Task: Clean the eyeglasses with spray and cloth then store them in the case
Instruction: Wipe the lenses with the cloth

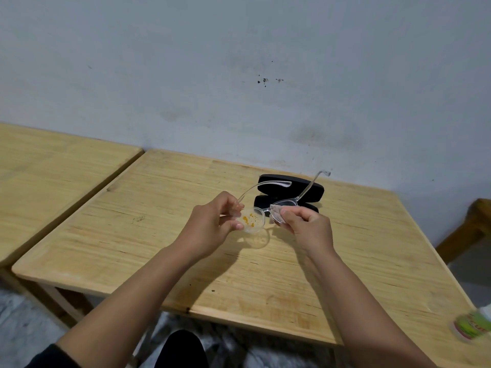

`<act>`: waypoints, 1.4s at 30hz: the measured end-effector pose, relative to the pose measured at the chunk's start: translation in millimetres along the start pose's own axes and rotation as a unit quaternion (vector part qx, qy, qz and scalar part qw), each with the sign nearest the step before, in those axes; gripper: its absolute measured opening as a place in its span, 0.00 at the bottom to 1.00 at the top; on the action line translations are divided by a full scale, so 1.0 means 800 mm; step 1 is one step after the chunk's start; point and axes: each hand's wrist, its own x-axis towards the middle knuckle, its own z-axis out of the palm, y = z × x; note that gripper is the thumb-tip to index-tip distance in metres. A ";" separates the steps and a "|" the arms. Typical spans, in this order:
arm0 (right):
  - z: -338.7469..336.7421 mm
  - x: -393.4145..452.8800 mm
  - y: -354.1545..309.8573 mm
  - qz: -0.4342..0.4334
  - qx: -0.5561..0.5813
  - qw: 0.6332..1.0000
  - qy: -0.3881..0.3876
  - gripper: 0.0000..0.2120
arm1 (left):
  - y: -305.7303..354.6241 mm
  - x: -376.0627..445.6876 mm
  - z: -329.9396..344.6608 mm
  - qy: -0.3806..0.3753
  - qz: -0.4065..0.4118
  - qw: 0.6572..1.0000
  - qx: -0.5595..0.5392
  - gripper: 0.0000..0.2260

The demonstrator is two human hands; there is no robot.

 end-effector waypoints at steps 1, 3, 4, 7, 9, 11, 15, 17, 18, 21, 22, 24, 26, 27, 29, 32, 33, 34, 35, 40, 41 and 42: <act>0.002 0.000 0.001 0.010 0.010 1.000 0.013 0.03 | 0.000 0.000 -0.001 -0.005 0.001 1.000 0.001 0.14; 0.005 0.000 0.007 0.024 0.036 0.998 0.054 0.03 | 0.000 0.001 -0.002 -0.009 0.011 1.000 0.010 0.17; 0.006 -0.001 0.009 0.024 0.056 0.995 0.081 0.02 | 0.000 0.000 -0.002 -0.009 0.020 1.000 0.013 0.17; 0.013 -0.007 0.015 0.005 0.106 0.980 0.167 0.04 | 0.000 -0.002 0.003 -0.014 0.062 0.998 0.019 0.18; 0.018 -0.014 0.012 -0.004 0.142 0.968 0.207 0.02 | 0.003 -0.003 0.008 -0.011 0.102 0.994 0.029 0.18; 0.021 -0.018 0.009 -0.014 0.162 0.963 0.215 0.02 | 0.008 -0.005 0.012 -0.005 0.138 0.990 0.030 0.16; 0.012 -0.018 0.009 -0.022 0.124 0.981 0.145 0.03 | 0.012 -0.004 0.011 -0.003 0.163 0.986 0.022 0.14; 0.004 -0.015 0.007 -0.007 0.096 0.993 0.072 0.04 | 0.010 -0.002 0.007 0.001 0.158 0.987 0.027 0.15; -0.001 -0.015 0.005 0.002 0.081 0.996 0.039 0.04 | 0.009 -0.002 0.004 0.002 0.152 0.988 0.030 0.17; -0.019 -0.012 -0.008 0.002 0.002 0.999 -0.054 0.04 | 0.004 -0.002 -0.005 0.002 0.137 0.990 0.027 0.18; -0.025 -0.011 -0.013 -0.010 -0.029 0.996 -0.086 0.05 | 0.002 -0.002 -0.008 -0.003 0.130 0.991 0.021 0.17; -0.038 -0.006 -0.021 -0.026 -0.105 0.984 -0.141 0.07 | -0.002 -0.002 -0.013 -0.015 0.113 0.993 0.003 0.12; -0.047 -0.003 -0.025 -0.025 -0.176 0.970 -0.168 0.05 | -0.004 -0.002 -0.015 -0.024 0.106 0.994 -0.011 0.10; -0.048 -0.001 -0.025 -0.027 -0.190 0.967 -0.167 0.05 | -0.004 -0.002 -0.015 -0.025 0.107 0.994 -0.014 0.11; -0.047 -0.001 -0.019 -0.032 -0.162 0.979 -0.120 0.05 | -0.003 -0.003 -0.014 -0.020 0.115 0.993 -0.012 0.12; -0.033 -0.013 -0.007 -0.050 -0.052 0.996 0.048 0.07 | -0.003 -0.007 -0.012 -0.009 0.128 0.992 -0.009 0.12; -0.026 -0.016 -0.001 -0.052 -0.010 0.994 0.099 0.07 | -0.003 -0.009 -0.011 -0.007 0.131 0.991 -0.011 0.11; -0.018 -0.022 0.003 -0.052 0.033 0.989 0.136 0.08 | -0.002 -0.011 -0.008 -0.006 0.135 0.991 -0.013 0.11; -0.009 -0.027 0.005 -0.058 0.067 0.982 0.164 0.08 | -0.001 -0.013 -0.004 -0.007 0.141 0.990 -0.016 0.11; 0.014 -0.033 0.005 -0.054 0.144 0.959 0.236 0.07 | 0.009 -0.021 0.018 -0.008 0.172 0.984 -0.042 0.07; 0.012 -0.031 0.005 -0.051 0.140 0.962 0.228 0.07 | 0.011 -0.021 0.019 -0.005 0.176 0.983 -0.047 0.08; 0.010 -0.028 0.005 -0.048 0.128 0.968 0.212 0.05 | 0.012 -0.020 0.019 -0.002 0.178 0.983 -0.049 0.10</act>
